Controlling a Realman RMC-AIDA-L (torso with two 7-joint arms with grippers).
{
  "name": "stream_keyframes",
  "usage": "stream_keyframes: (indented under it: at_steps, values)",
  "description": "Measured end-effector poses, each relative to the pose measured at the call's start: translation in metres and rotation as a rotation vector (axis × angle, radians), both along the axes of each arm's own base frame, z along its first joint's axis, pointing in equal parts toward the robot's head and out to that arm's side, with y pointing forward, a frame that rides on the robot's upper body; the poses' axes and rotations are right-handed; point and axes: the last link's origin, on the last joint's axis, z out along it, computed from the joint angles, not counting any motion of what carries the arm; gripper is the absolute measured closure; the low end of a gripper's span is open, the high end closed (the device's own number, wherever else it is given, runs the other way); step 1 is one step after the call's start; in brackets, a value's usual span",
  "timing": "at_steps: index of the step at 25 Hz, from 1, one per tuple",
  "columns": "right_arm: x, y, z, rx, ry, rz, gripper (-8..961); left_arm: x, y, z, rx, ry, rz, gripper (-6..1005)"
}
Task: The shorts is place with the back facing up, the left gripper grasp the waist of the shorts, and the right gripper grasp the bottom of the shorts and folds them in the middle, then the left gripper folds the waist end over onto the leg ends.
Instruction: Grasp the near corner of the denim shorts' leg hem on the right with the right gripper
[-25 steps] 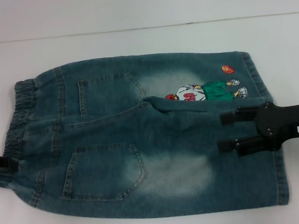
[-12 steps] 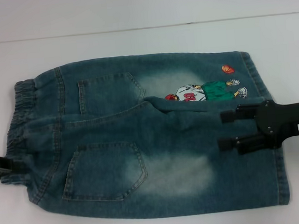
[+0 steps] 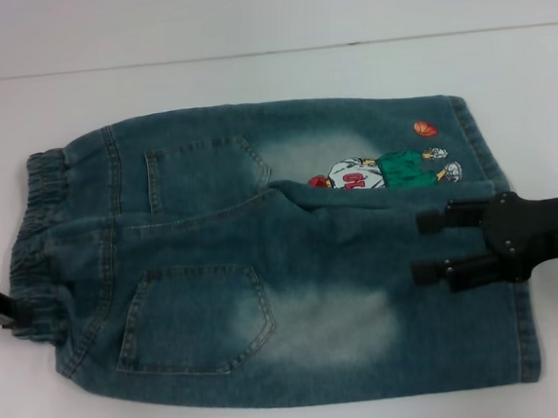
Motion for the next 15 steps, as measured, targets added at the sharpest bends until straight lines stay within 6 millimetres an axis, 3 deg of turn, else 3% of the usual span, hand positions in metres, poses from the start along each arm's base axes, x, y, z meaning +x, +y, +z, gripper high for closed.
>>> stream_keyframes:
  at_steps: [7,11,15]
  values:
    - [0.002,0.003,0.007,-0.015,0.003,-0.067,15,0.005,-0.001,-0.002,-0.010,-0.029,-0.023,967]
    - [-0.001,0.009,0.024,-0.055,-0.036,-0.130,15,0.011,0.002,0.002,0.007,-0.062,-0.045,967]
    - [-0.007,0.009,0.040,-0.153,-0.184,-0.132,15,0.015,0.007,0.005,0.026,-0.074,-0.058,967]
